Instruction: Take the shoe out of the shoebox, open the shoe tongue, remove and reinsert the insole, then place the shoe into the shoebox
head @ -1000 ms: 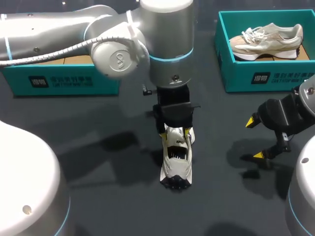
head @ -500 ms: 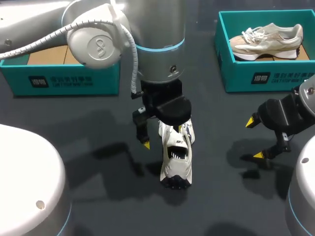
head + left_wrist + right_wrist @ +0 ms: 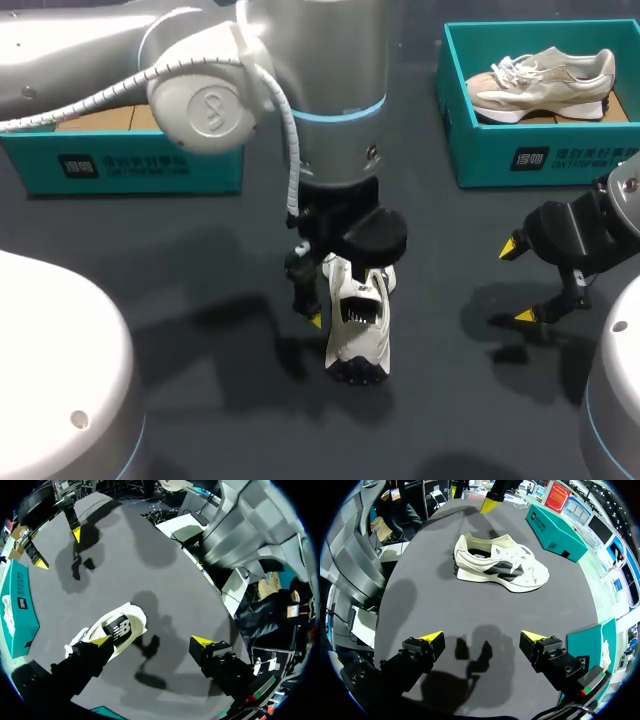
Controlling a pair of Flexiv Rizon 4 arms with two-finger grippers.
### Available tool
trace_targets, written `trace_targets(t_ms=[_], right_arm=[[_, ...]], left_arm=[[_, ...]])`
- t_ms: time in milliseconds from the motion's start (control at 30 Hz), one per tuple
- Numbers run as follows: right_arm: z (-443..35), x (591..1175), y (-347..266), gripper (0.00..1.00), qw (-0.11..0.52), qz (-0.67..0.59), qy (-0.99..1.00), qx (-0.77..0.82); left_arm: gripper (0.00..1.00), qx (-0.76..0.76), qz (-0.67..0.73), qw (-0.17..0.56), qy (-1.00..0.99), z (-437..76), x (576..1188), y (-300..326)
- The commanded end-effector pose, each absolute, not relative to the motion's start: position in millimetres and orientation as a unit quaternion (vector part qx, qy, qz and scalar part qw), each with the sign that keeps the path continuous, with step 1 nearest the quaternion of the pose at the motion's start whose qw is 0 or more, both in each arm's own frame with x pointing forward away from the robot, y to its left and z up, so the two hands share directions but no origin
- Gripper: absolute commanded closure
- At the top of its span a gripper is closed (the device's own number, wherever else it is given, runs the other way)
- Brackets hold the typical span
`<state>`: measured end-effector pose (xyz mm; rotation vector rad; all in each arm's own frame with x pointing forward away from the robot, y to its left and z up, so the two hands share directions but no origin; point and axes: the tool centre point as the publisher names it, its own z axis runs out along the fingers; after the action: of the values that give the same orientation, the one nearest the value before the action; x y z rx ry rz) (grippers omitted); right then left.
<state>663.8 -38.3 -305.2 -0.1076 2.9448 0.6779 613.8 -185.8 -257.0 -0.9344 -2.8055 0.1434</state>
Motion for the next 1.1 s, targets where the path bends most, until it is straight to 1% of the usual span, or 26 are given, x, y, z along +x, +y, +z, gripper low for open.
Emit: trace_targets(t_ms=[33,67,433,667,733,1100], right_arm=[[-305,662,-38,0.00,0.060,0.223,0.972,-0.035],[-305,662,-38,0.00,0.060,0.223,0.972,-0.035],[-305,662,-38,0.00,0.060,0.223,0.972,-0.035],[-305,662,-38,0.00,0.060,0.223,0.972,-0.035],[-305,662,-38,0.00,0.060,0.223,0.972,-0.035],[-305,662,-38,0.00,0.060,0.223,0.972,-0.035]], left_arm=[[0.00,-0.199,0.045,0.019,-0.979,-264,588,-181],[0.00,-0.173,0.029,0.001,-0.984,-261,584,-181],[0.00,-0.173,0.029,0.001,-0.984,-261,584,-181],[0.00,-0.155,0.046,-0.013,-0.987,-277,610,-193],[0.00,-0.156,0.051,-0.008,-0.986,-280,613,-196],[0.00,-0.066,0.042,-0.008,-0.997,-310,606,-213]])
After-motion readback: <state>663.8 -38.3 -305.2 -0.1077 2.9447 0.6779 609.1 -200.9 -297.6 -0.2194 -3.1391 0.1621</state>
